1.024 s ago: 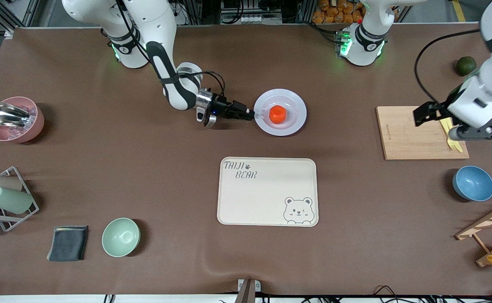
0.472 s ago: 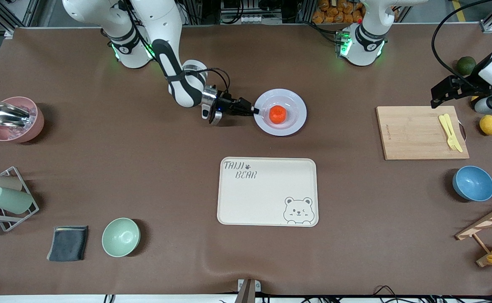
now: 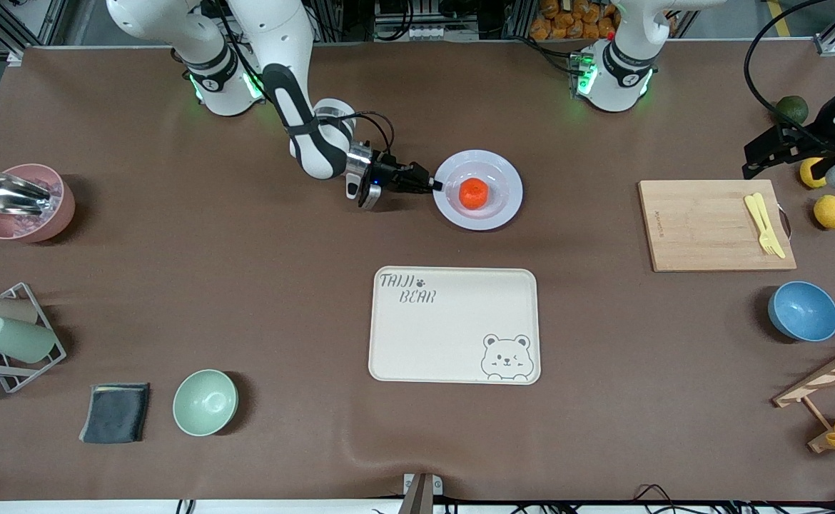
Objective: Place orange and plate with both arms
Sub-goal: 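Slide the plate onto the bear tray with the right gripper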
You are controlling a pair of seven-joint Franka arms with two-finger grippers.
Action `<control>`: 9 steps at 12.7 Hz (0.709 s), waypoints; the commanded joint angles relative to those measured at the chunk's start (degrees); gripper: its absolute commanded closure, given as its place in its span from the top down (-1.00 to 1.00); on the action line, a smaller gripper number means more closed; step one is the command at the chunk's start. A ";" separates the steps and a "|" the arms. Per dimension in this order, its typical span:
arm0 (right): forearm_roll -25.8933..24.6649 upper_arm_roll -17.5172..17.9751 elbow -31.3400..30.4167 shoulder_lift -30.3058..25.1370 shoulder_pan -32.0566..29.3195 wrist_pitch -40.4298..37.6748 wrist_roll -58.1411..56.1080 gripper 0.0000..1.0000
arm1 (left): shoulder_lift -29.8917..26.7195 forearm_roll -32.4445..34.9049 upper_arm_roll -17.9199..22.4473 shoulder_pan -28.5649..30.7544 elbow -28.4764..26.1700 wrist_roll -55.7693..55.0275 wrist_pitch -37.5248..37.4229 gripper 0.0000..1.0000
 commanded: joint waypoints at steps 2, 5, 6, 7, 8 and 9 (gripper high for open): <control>9.25 -0.43 1.28 0.87 1.08 -0.04 -3.84 -1.00 | 0.57 -1.27 0.16 0.06 1.33 0.07 -1.38 1.00; 11.34 -0.25 1.28 -2.46 0.20 -0.22 -3.14 -1.00 | 1.01 -1.36 0.08 0.06 1.07 0.25 -1.38 1.00; 13.01 -0.25 1.28 -3.69 0.20 -0.22 -2.26 -1.00 | 1.45 -1.36 0.08 0.06 1.07 0.25 -1.38 1.00; 13.29 -0.25 1.37 -4.48 0.29 -0.22 -0.34 -1.00 | 1.45 -1.36 0.08 -0.03 1.07 0.25 -1.38 1.00; 13.46 -0.25 1.46 -5.36 0.20 -0.13 0.90 -1.00 | 1.45 -1.36 0.08 -0.03 1.07 0.25 -1.38 1.00; 14.95 -0.25 1.55 -6.06 0.20 -0.13 1.35 -1.00 | 1.36 -1.36 0.08 0.06 1.07 0.42 -1.38 1.00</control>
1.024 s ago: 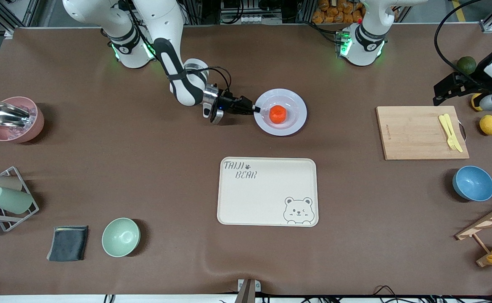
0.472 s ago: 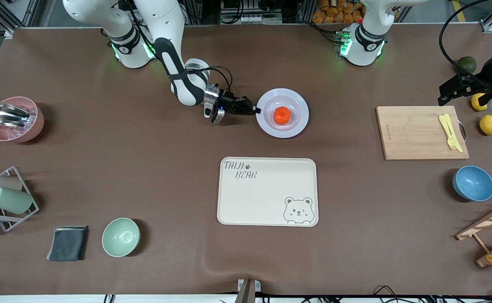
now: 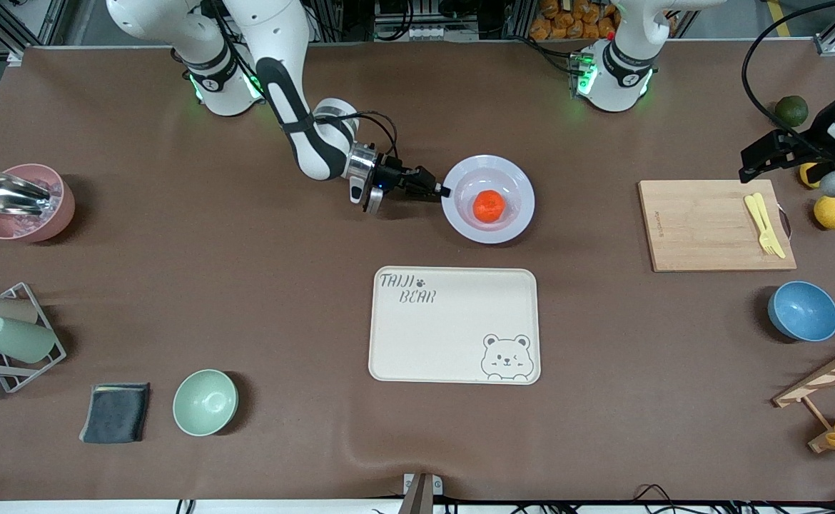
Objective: Place orange and plate with both arms
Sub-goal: 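Slide the plate onto the bear tray with the right gripper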
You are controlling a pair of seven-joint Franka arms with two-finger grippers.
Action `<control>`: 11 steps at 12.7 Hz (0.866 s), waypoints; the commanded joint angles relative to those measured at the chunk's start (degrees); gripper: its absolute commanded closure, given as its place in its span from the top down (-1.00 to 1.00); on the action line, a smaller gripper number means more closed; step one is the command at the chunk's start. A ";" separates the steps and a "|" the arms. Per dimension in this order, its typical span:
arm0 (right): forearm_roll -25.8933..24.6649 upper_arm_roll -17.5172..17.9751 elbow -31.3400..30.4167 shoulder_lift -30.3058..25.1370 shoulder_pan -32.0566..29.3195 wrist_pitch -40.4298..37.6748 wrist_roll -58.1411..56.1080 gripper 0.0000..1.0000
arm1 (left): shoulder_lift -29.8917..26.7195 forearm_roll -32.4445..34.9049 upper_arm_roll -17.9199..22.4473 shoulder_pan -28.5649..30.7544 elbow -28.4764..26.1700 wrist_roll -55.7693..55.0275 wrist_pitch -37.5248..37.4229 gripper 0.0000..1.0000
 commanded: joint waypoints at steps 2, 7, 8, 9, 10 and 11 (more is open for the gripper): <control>14.60 0.30 0.08 -3.27 0.16 0.77 -0.91 -1.00 | 0.33 -1.27 0.17 0.18 1.10 0.77 -1.09 1.00; 14.17 0.21 10.60 -1.08 -6.07 12.06 0.68 -1.00 | 0.25 -1.27 0.09 0.10 1.19 0.34 -1.09 1.00; 13.90 0.21 13.94 -0.46 -7.04 18.12 0.85 -1.00 | 0.25 -1.27 0.09 0.01 1.19 0.25 -1.09 1.00; 12.86 0.21 16.50 0.59 -7.92 21.92 0.68 -1.00 | 0.25 -1.27 0.00 0.01 1.19 0.25 -1.09 1.00; 11.02 0.21 18.17 2.25 -9.32 22.57 0.85 -1.00 | 0.25 -1.27 0.00 0.01 1.19 0.25 -1.09 1.00; 9.96 0.21 19.32 3.66 -10.64 22.57 1.03 -1.00 | 0.25 -1.27 0.00 0.09 1.19 0.25 -1.09 1.00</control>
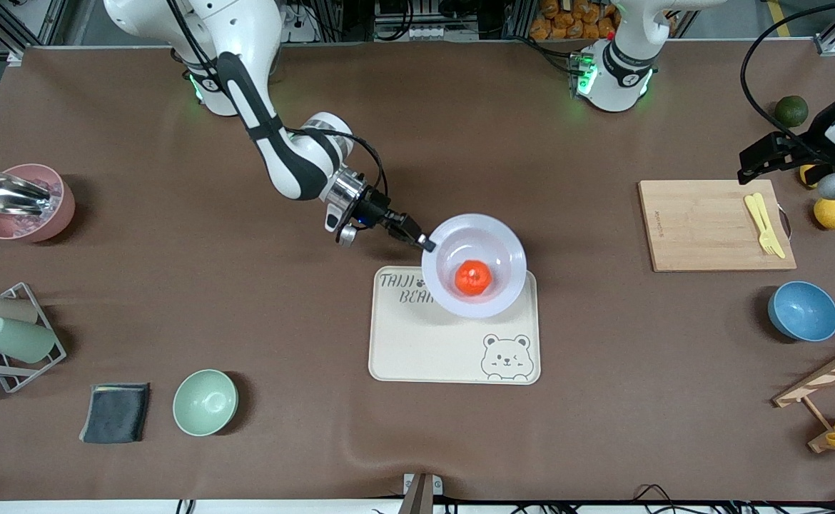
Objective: Place orange and plate with both arms
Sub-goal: 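Slide the plate onto the bear tray with the right gripper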
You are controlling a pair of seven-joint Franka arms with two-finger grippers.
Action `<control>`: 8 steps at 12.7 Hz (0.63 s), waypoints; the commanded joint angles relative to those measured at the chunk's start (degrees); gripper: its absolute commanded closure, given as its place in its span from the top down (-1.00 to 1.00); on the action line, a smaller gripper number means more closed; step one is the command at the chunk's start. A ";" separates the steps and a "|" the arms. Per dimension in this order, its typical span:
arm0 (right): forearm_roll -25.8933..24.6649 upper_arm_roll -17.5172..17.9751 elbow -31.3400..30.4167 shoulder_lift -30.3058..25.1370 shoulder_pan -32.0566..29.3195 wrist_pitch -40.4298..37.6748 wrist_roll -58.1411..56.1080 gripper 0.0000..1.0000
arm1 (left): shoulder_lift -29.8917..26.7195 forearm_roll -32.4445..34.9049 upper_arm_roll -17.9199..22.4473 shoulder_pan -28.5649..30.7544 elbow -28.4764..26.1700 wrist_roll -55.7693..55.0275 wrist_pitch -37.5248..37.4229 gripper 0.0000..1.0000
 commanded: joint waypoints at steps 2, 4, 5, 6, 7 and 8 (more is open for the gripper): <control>7.15 0.92 6.14 6.58 -4.51 0.86 -4.15 -1.00 | 0.18 -1.26 0.06 0.11 1.13 0.31 -1.09 1.00; 4.77 1.01 7.02 8.69 -6.01 0.86 -4.06 -1.00 | 0.18 -1.35 0.06 0.11 1.13 0.31 -1.09 1.00; 4.67 0.92 7.46 9.23 -6.28 0.86 -4.15 -1.00 | 0.18 -1.26 0.06 0.11 1.13 0.22 -1.09 1.00; 4.67 1.01 7.72 9.58 -6.37 0.86 -4.06 -1.00 | 0.18 -1.26 0.06 0.11 1.13 0.31 -1.09 1.00; 4.67 0.92 8.07 10.02 -6.28 0.86 -4.06 -1.00 | 0.18 -1.26 0.06 0.11 1.13 0.31 -1.09 1.00; 4.67 1.01 8.86 10.37 -6.28 1.21 -3.98 -1.00 | 0.18 -1.26 0.06 0.11 1.13 0.31 -1.09 1.00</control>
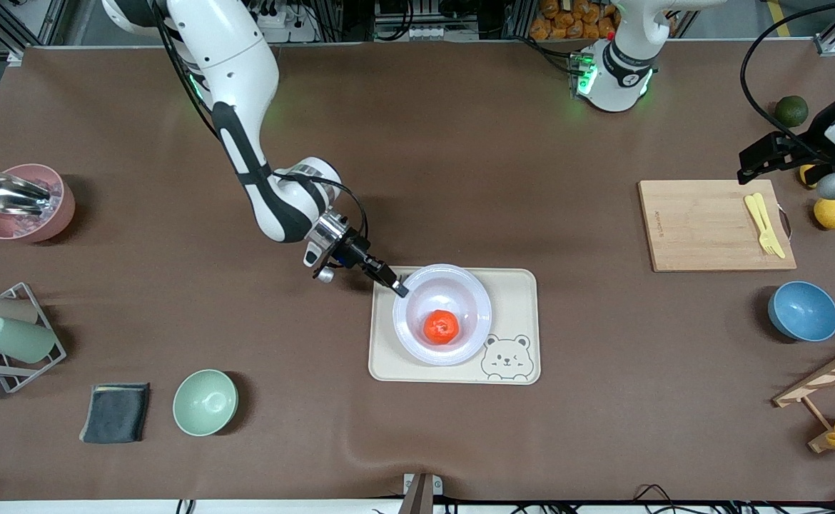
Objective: Place orange and plate with both arms
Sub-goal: 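Slide the plate onto the bear tray with the right gripper, then adjust the plate on the tray and open the right gripper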
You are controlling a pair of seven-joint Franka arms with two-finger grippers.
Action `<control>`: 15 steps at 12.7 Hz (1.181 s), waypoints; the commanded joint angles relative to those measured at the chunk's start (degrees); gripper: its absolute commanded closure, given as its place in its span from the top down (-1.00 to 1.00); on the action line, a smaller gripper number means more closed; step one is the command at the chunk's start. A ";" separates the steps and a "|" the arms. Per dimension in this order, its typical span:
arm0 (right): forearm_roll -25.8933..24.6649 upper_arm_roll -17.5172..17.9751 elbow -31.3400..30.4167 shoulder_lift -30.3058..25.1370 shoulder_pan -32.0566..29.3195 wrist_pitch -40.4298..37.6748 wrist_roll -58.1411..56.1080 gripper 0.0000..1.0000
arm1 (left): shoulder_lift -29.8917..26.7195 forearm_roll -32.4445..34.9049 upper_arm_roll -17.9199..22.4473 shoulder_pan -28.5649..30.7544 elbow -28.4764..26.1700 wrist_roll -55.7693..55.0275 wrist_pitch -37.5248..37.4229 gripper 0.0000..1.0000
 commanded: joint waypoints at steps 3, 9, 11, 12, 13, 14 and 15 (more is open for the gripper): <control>7.49 0.85 4.43 2.98 0.14 0.80 -3.93 -1.00 | 0.18 -1.26 0.08 0.10 1.11 0.22 -1.09 1.00; 7.76 0.94 6.81 5.80 0.67 0.97 -4.10 -1.00 | 0.18 -1.26 0.08 0.10 1.11 0.31 -1.09 1.00; 7.41 0.94 6.90 6.15 0.32 1.23 -3.93 -0.58 | 0.18 -1.26 0.08 0.10 1.11 0.31 -1.09 1.00; 7.32 0.94 6.90 6.15 0.32 1.84 -3.93 -0.50 | 0.18 -1.26 0.08 0.10 1.11 0.31 -1.09 1.00; 7.23 0.94 6.98 6.15 0.32 3.16 -3.93 -0.26 | 0.18 -1.26 0.08 0.10 1.11 0.31 -1.09 1.00; 6.97 0.94 7.42 6.15 0.41 4.56 -3.84 -0.25 | 0.18 -1.35 0.08 0.10 1.20 0.31 -1.09 1.00; 6.53 1.03 7.86 6.15 0.41 6.49 -3.84 -0.25 | 0.18 -1.26 0.08 0.10 1.12 0.31 -1.09 1.00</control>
